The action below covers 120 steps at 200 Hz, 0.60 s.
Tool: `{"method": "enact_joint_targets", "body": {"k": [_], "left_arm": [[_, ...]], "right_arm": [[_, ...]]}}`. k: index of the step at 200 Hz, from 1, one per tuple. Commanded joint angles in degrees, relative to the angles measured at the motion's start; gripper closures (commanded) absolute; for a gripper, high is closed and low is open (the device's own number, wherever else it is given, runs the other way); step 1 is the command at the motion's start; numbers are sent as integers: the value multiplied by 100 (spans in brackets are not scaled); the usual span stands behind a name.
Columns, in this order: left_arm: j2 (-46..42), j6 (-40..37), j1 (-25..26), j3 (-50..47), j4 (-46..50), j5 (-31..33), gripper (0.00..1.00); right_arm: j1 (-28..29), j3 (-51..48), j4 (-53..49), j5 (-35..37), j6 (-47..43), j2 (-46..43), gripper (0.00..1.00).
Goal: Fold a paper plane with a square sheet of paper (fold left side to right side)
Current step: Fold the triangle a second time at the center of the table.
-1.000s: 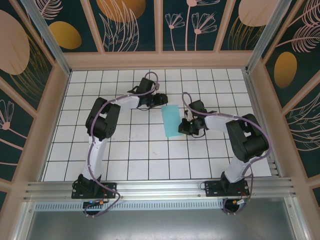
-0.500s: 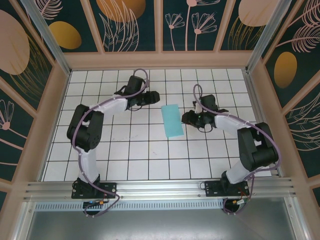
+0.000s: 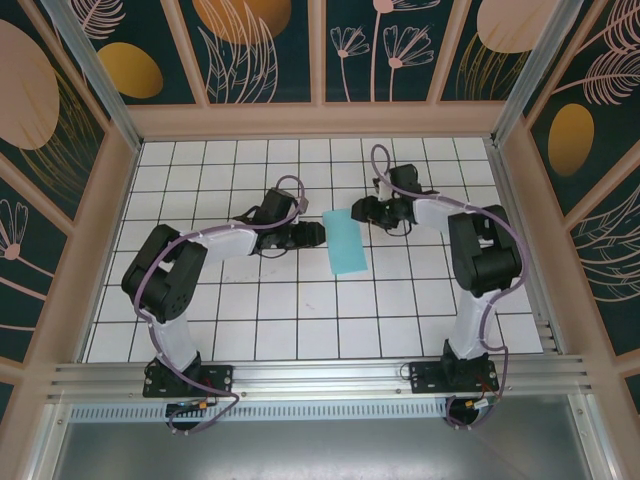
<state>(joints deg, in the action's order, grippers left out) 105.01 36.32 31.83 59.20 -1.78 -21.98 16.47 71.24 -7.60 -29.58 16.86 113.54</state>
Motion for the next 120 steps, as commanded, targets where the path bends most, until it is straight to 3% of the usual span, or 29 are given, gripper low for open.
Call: {"method": "enact_joint_targets", "body": {"k": [1,48,120], "left_arm": [[-175,64,7,-14,-210,52,40],[-170,27,7,-22,-173,77,40],[-140,18,7,-5,-155,71,39]], "right_arm": [[-50,422,69,-142,-196,352,42],[-55,644,150,-731,-179,696,44],[-56,460,215,-933,-160,618,58]]}}
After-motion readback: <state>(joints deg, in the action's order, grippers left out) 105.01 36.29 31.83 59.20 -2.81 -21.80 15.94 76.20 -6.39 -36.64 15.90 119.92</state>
